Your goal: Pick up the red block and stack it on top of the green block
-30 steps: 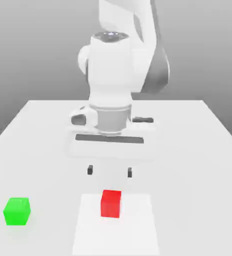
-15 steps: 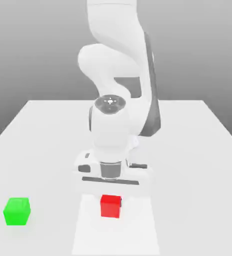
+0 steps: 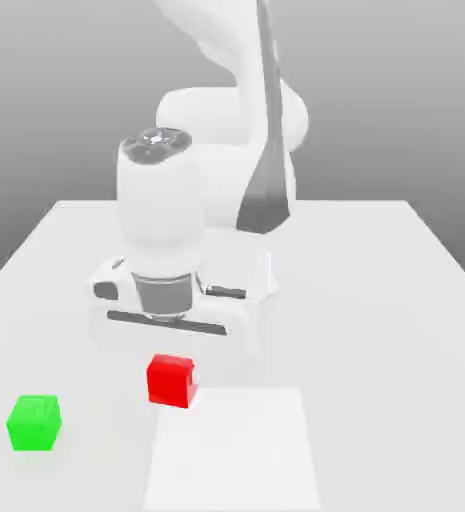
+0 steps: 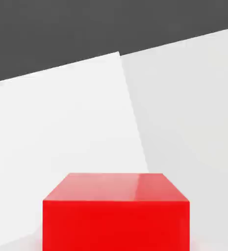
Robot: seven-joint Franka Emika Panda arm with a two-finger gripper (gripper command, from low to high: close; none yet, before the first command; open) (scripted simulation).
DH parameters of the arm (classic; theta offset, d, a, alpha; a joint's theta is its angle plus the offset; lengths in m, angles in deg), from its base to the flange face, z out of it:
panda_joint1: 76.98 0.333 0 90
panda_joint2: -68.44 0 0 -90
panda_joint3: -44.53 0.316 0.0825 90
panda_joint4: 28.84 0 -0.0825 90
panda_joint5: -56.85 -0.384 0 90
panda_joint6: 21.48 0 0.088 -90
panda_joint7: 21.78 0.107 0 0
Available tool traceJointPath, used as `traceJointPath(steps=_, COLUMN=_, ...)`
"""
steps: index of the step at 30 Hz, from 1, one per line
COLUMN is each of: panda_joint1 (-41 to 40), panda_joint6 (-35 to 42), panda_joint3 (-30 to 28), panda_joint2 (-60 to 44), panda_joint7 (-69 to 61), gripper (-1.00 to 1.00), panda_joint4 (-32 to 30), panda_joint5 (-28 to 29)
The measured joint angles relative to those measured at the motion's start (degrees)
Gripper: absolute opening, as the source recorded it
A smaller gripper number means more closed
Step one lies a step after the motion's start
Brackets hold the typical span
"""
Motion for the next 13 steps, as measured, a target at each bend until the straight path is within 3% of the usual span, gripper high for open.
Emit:
traceJointPath(steps=5, panda_joint1=-9.2, panda_joint6=3.7, panda_joint3=-4.0, panda_joint2=-3.2, panda_joint7=-2.8, gripper=-1.0, panda_joint4=6.9, panda_joint5=-1.0)
traceJointPath(steps=9, panda_joint1=-10.9, panda_joint6=-2.2, panda_joint3=-2.0, panda_joint2=-10.6, panda_joint7=-6.4, gripper=-1.0, panda_joint4=8.1, panda_joint5=-5.7)
traceJointPath(steps=10, panda_joint1=-11.5, panda_joint6=-3.7, panda_joint3=-1.2, panda_joint2=-12.3, panda_joint7=-7.2, gripper=1.0, panda_joint4=8.2, panda_joint5=-6.8)
traceJointPath(steps=13, panda_joint1=-11.5, panda_joint6=-3.7, panda_joint3=-1.2, panda_joint2=-12.3, panda_joint7=-7.2, gripper=1.0, panda_joint4=8.2, panda_joint5=-6.8)
